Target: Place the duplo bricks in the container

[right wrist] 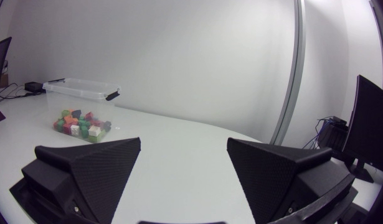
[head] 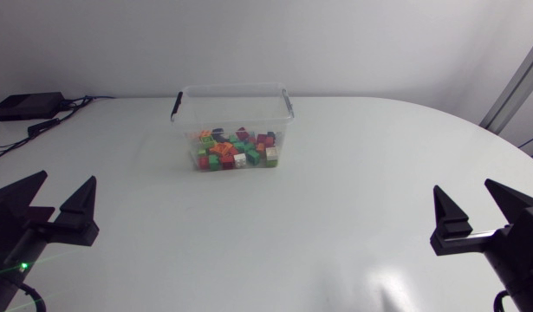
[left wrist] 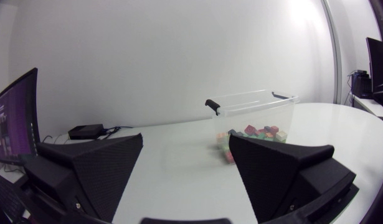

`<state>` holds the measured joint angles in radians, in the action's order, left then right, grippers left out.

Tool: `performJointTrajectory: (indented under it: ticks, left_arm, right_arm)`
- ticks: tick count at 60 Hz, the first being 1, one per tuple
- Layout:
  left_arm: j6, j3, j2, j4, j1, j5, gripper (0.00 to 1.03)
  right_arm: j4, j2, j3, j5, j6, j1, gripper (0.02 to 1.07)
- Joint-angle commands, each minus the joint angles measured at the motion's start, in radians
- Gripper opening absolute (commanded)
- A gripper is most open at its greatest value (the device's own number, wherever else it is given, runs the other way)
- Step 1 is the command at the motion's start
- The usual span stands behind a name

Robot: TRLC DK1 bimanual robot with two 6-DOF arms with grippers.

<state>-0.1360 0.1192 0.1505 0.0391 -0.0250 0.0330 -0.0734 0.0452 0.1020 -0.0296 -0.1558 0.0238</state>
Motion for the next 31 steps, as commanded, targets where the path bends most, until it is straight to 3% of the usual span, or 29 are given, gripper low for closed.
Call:
performJointTrajectory:
  ticks: [1, 13, 31]
  left_arm:
    - [0.059, -0.048, -0.046, -0.013, 0.013, -0.012, 0.96]
    - [0.136, -0.119, -0.15, -0.039, 0.025, -0.033, 0.96]
    - [0.136, -0.119, -0.15, -0.039, 0.025, -0.033, 0.96]
  right_arm:
    - [0.031, -0.017, -0.043, 0.008, 0.069, -0.011, 1.02]
    - [0.073, -0.045, -0.102, 0.03, 0.156, -0.024, 1.02]
    - [0.073, -0.045, -0.102, 0.03, 0.156, -0.024, 1.02]
